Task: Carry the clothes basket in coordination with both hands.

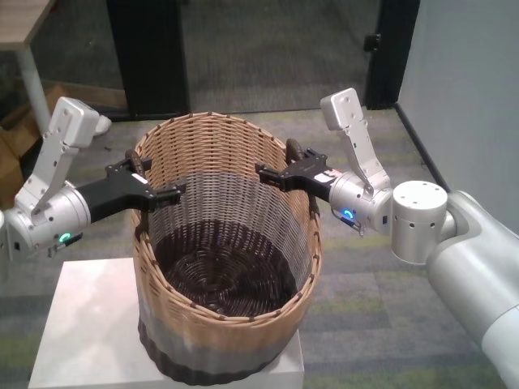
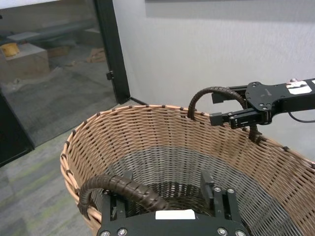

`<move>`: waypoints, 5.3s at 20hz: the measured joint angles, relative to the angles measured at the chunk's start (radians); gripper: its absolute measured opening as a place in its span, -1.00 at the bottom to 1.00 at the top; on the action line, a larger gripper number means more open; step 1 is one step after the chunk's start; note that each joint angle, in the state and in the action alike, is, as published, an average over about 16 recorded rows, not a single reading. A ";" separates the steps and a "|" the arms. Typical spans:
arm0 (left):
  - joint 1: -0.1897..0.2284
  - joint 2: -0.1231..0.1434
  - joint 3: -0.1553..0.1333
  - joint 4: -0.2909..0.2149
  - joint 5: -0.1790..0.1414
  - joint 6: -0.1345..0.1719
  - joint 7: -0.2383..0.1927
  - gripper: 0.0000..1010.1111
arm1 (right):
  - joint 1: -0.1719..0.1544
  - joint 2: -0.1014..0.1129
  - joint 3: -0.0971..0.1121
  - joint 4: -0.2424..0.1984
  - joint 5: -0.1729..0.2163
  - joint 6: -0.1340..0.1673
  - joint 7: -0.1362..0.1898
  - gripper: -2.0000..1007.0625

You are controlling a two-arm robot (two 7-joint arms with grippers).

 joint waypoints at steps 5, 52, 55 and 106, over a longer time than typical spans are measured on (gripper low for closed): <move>0.034 0.019 -0.006 -0.083 0.010 0.051 0.038 0.89 | -0.018 0.016 0.012 -0.046 0.004 0.021 0.010 0.80; 0.124 0.062 -0.040 -0.258 0.083 0.209 0.088 0.98 | -0.019 0.086 -0.015 -0.100 -0.137 0.118 -0.022 1.00; 0.124 0.062 -0.040 -0.258 0.083 0.210 0.088 0.98 | -0.013 0.083 -0.008 -0.088 -0.148 0.119 -0.030 1.00; 0.105 0.143 -0.038 -0.415 0.161 0.247 0.079 0.98 | -0.056 0.148 0.163 -0.299 -0.106 0.169 0.008 1.00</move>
